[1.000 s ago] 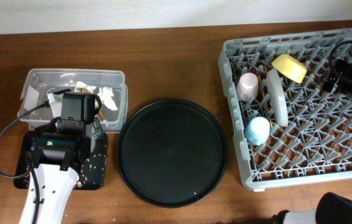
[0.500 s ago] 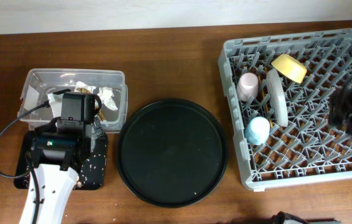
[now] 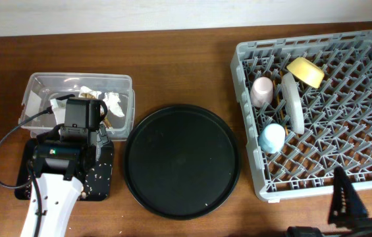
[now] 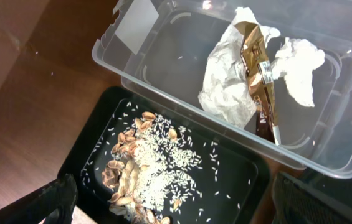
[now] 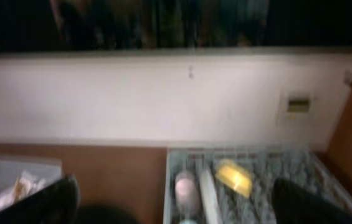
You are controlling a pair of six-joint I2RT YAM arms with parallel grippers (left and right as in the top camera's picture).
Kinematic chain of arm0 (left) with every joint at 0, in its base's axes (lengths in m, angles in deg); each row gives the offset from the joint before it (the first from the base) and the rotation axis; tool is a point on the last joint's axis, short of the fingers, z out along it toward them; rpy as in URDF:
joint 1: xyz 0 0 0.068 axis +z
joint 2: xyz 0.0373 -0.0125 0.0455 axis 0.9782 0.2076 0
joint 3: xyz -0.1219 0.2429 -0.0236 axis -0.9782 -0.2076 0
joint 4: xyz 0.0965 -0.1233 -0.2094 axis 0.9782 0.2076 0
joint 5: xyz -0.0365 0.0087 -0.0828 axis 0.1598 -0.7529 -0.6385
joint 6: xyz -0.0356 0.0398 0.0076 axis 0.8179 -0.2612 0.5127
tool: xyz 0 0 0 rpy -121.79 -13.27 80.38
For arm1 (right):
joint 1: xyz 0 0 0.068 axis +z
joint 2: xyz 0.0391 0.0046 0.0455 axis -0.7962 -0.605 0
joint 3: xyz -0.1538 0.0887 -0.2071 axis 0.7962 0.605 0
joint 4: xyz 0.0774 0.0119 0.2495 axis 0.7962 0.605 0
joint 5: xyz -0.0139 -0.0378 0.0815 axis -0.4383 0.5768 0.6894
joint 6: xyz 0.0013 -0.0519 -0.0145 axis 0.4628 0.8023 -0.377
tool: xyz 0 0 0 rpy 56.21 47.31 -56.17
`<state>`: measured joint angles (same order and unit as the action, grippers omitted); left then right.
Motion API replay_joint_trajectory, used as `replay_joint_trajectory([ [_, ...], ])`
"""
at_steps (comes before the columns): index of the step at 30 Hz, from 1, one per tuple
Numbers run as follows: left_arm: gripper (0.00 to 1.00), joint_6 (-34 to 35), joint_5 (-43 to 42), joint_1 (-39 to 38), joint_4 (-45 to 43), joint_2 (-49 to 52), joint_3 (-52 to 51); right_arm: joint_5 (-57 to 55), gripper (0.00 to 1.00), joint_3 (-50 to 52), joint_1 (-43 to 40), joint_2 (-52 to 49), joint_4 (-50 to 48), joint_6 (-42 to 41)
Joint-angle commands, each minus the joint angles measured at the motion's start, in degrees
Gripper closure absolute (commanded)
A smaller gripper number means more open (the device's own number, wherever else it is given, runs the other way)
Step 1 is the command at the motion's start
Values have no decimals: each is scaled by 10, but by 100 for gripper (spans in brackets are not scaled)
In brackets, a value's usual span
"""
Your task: Sort waste into correct bins and load items into the dishwasher rack
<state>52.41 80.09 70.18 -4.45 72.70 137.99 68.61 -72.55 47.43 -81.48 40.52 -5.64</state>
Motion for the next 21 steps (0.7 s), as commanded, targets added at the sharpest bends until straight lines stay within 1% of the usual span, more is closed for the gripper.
replay_joint_trajectory([
  [1,1,-4,0,1,0,0,0,33,1,209,6,115,-127,3],
  [6,1,-4,0,1,0,0,0,55,1,461,6,238,-332,3],
  [10,1,-4,0,1,0,0,0,61,1,636,6,294,-508,2],
  [12,1,-4,0,1,0,0,0,61,1,698,6,296,-580,2],
  [16,1,-4,0,1,0,0,0,61,1,794,6,296,-687,3],
  [18,1,-4,0,1,0,0,0,59,1,834,6,296,-719,3],
  [21,1,-4,0,1,0,0,0,59,1,875,6,296,-732,3],
])
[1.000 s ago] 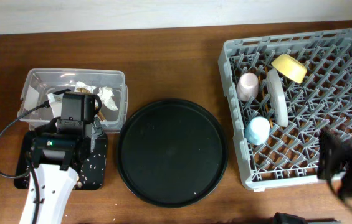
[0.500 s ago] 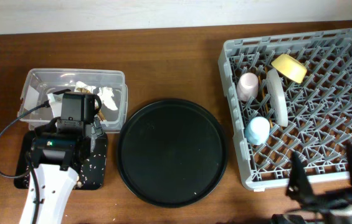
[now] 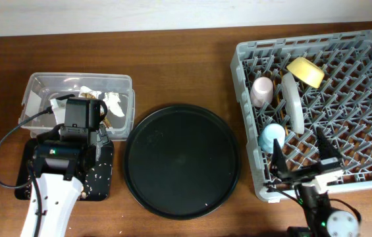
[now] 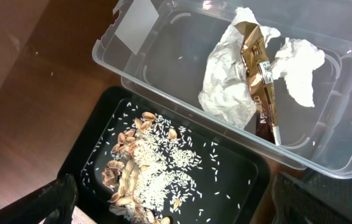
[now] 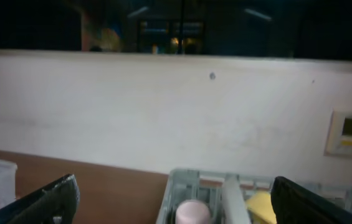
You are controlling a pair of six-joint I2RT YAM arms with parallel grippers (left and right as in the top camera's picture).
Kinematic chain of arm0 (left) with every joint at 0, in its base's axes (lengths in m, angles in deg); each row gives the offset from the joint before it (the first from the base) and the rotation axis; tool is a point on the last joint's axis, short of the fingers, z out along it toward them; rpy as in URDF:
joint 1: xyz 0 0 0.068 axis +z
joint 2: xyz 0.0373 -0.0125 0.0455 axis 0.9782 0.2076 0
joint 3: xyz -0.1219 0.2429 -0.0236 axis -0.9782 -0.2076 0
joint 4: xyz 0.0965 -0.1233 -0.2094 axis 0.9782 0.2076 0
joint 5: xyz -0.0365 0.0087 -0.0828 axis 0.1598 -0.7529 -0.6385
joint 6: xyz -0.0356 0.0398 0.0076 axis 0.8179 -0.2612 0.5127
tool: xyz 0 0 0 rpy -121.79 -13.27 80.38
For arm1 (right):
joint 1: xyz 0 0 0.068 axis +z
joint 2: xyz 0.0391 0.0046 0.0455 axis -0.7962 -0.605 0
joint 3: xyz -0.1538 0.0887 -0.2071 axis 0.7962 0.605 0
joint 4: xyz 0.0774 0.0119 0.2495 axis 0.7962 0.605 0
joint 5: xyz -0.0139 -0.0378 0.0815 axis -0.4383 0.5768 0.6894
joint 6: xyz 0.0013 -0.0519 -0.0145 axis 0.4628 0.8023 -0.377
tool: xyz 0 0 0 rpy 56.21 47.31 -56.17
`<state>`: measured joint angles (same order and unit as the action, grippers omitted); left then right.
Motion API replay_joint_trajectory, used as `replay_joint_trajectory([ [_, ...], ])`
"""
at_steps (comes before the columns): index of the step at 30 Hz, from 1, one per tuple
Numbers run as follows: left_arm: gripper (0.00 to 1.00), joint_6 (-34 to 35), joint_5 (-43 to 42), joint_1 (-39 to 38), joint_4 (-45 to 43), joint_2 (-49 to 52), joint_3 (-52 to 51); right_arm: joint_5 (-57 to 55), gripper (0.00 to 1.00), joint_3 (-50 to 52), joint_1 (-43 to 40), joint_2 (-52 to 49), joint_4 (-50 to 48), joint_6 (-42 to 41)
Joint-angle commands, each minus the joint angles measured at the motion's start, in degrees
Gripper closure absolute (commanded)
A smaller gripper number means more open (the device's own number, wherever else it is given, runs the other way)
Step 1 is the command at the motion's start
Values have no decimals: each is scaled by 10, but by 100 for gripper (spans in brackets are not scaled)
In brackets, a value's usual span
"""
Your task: Sort waste into correct bins and load items into the dishwasher rack
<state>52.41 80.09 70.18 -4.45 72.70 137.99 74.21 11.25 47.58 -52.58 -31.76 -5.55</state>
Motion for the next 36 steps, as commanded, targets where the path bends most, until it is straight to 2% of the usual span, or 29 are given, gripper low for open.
replay_joint_trajectory([
  [1,1,-4,0,1,0,0,0,3,1,45,4,7,-3,2],
  [5,1,-4,0,1,0,0,0,-52,1,45,28,7,63,2],
  [10,1,-4,0,1,0,0,0,-53,1,45,56,7,140,2],
  [36,1,-4,0,1,0,-1,0,-53,1,45,55,5,141,2],
])
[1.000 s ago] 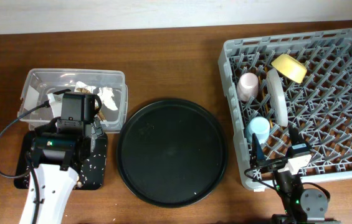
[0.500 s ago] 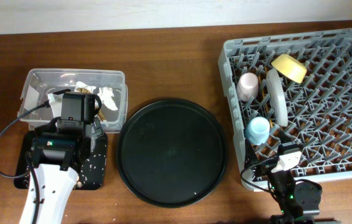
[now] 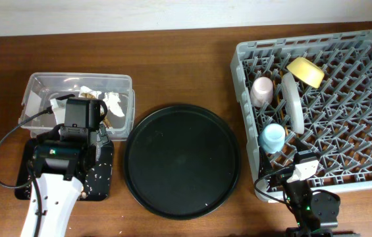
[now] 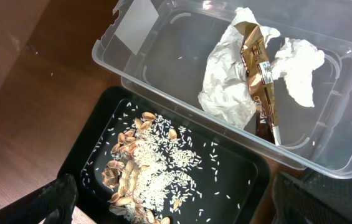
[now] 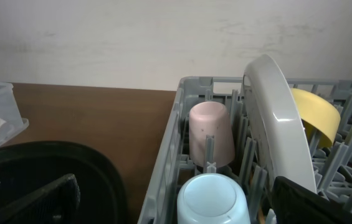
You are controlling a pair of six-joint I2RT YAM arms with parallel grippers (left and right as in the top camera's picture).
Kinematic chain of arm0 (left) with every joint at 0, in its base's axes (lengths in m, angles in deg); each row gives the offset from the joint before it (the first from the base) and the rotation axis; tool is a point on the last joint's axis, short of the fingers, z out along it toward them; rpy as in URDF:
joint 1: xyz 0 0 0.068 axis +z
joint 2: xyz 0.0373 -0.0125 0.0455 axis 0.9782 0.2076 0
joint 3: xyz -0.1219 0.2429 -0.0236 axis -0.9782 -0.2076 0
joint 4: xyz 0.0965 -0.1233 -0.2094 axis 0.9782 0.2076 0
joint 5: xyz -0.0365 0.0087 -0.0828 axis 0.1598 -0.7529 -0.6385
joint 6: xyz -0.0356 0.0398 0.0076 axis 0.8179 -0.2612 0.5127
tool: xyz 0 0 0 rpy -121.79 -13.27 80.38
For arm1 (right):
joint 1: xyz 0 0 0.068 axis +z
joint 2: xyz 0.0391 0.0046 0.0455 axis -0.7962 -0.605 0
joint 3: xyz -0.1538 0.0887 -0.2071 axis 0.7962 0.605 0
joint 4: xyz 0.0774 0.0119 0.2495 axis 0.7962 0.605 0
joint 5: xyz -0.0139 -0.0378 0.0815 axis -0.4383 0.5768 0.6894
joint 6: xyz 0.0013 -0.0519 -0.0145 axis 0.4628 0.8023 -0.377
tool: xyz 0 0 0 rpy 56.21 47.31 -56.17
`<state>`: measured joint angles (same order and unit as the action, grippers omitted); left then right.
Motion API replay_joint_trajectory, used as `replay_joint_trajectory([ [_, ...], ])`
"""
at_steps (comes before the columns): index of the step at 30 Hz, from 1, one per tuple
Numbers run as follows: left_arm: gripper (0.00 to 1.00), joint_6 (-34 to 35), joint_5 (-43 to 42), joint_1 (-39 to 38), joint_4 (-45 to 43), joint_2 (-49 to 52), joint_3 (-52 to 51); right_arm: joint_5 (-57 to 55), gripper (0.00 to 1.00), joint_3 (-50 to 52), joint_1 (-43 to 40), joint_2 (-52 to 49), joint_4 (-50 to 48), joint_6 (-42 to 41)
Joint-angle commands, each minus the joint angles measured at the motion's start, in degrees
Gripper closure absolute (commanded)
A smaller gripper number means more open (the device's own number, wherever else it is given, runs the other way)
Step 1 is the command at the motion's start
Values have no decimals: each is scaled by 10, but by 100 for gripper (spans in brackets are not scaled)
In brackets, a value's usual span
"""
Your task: Sort waste into correct bins and load items into the dishwasher rack
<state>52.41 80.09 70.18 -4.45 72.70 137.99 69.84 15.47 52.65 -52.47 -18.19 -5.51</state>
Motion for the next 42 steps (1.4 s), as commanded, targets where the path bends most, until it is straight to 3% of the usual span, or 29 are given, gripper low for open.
replay_joint_trajectory([
  [1,1,-4,0,1,0,-1,0,-9,1,3,4,4,5,2],
  [5,1,-4,0,1,0,-40,-1,-9,1,3,4,4,5,2],
  [15,1,-4,-3,1,12,-267,-1,-9,1,3,4,4,5,2],
  [21,1,3,-110,1,-9,-397,-41,-9,1,3,4,4,5,2],
  [24,1,3,-144,1,-95,-447,-104,-9,1,3,4,4,5,2],
  [26,1,3,-180,1,-221,-492,-189,-9,1,3,4,4,5,2],
  [32,1,2,-283,13,-490,-559,-381,-9,1,3,4,4,5,2],
  [36,1,2,-348,50,-574,-606,-480,-9,1,3,4,4,5,2],
  [42,1,2,-380,84,-615,-673,-570,-9,1,3,4,4,5,2],
])
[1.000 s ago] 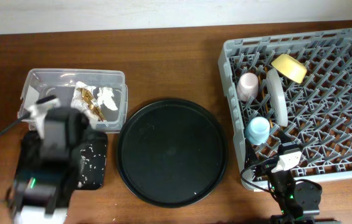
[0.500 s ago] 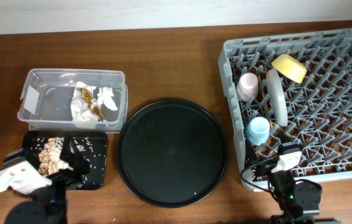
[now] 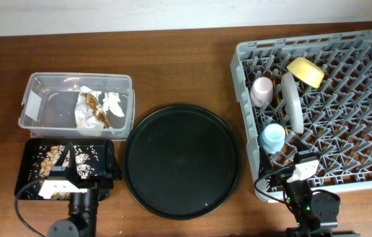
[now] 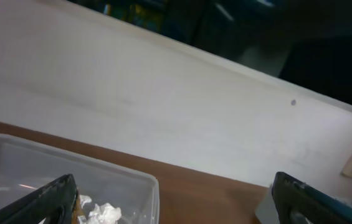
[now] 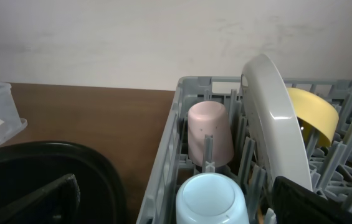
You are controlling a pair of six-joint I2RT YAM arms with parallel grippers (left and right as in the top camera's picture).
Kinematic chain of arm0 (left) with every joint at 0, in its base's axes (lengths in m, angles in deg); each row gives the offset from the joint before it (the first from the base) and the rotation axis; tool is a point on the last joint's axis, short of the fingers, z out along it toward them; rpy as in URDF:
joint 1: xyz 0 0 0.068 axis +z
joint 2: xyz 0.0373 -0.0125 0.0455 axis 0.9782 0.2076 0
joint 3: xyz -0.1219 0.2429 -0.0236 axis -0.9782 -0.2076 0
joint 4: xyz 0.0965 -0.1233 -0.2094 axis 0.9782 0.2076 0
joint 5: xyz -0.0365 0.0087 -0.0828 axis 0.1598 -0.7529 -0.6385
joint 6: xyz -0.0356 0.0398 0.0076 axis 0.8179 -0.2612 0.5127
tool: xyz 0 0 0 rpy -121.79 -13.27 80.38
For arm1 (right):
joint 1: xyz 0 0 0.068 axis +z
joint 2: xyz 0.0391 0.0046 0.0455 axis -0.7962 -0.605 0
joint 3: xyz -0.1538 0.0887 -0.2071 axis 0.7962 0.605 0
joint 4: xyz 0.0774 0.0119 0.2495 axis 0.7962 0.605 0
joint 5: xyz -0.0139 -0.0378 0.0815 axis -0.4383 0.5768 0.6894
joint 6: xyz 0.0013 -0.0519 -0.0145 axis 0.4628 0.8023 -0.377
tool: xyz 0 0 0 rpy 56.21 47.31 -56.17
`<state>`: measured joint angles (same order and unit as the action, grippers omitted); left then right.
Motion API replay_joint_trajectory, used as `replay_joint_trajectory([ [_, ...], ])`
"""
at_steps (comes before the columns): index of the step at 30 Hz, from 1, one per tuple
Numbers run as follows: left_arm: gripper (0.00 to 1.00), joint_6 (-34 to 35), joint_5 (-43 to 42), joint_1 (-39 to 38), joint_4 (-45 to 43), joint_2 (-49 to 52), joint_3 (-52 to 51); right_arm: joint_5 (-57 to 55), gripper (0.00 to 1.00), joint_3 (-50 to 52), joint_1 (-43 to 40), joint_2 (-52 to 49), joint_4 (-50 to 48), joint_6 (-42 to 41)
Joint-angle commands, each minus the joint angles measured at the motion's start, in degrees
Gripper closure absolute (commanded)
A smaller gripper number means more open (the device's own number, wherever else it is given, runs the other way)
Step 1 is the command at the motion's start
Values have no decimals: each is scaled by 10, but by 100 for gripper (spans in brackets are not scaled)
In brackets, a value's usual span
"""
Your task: Sort waste into correct bins and load items into the dishwasher rack
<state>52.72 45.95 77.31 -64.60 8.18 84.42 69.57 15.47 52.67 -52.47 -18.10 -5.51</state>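
Observation:
The grey dishwasher rack [image 3: 370, 66] holds a pink cup [image 3: 262, 91], a white plate [image 3: 293, 102] on edge, a yellow bowl [image 3: 305, 71] and a blue cup [image 3: 272, 137]. A clear bin [image 3: 34, 89] contains crumpled paper [image 3: 112, 100] and a brown wrapper [image 3: 93, 105]. In front of it, the small black tray [image 3: 103, 155] carries rice and shells [image 3: 57, 158]. My left gripper [image 4: 176, 210] is open and empty at the front edge, facing the wall. My right gripper [image 5: 176, 208] is open and empty just before the rack, with the blue cup [image 5: 210, 199] ahead of it.
A large round black tray [image 3: 182, 161] lies in the middle of the wooden table, between the bins and the rack. Both arms sit low at the front edge. A white wall [image 4: 163, 106] runs behind the table.
My left arm has left its place over the black tray and clear bin and now sits at the front edge, camera facing the wall. The right arm has not moved.
My left gripper hung open over the black tray and clear bin through all earlier moments. The right arm was barely in view at the front right, then open at the rack's front edge, then low before the rack. Now both arms rest at the front.

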Motion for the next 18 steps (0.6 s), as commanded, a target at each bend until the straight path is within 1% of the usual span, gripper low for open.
replay_joint_trajectory([
  [1,1,-1,-35,13,-13,-27,-42,-7,1,3,4,4,4,2],
  [6,1,-1,-2,12,8,-28,-89,-7,1,3,4,4,4,2],
  [9,1,-1,26,10,85,-28,-89,-7,1,3,4,4,4,2],
  [10,1,-20,35,8,95,-28,-89,-7,1,3,4,4,4,2],
  [12,1,-85,34,1,96,-28,-89,-7,1,3,4,4,4,2],
  [14,1,-131,34,-10,96,-28,-89,-7,1,3,4,4,4,2],
  [15,1,-145,34,-17,96,-28,-89,-7,1,3,4,4,4,2],
  [18,1,-145,34,-28,96,-28,-89,-7,1,3,4,4,4,2],
])
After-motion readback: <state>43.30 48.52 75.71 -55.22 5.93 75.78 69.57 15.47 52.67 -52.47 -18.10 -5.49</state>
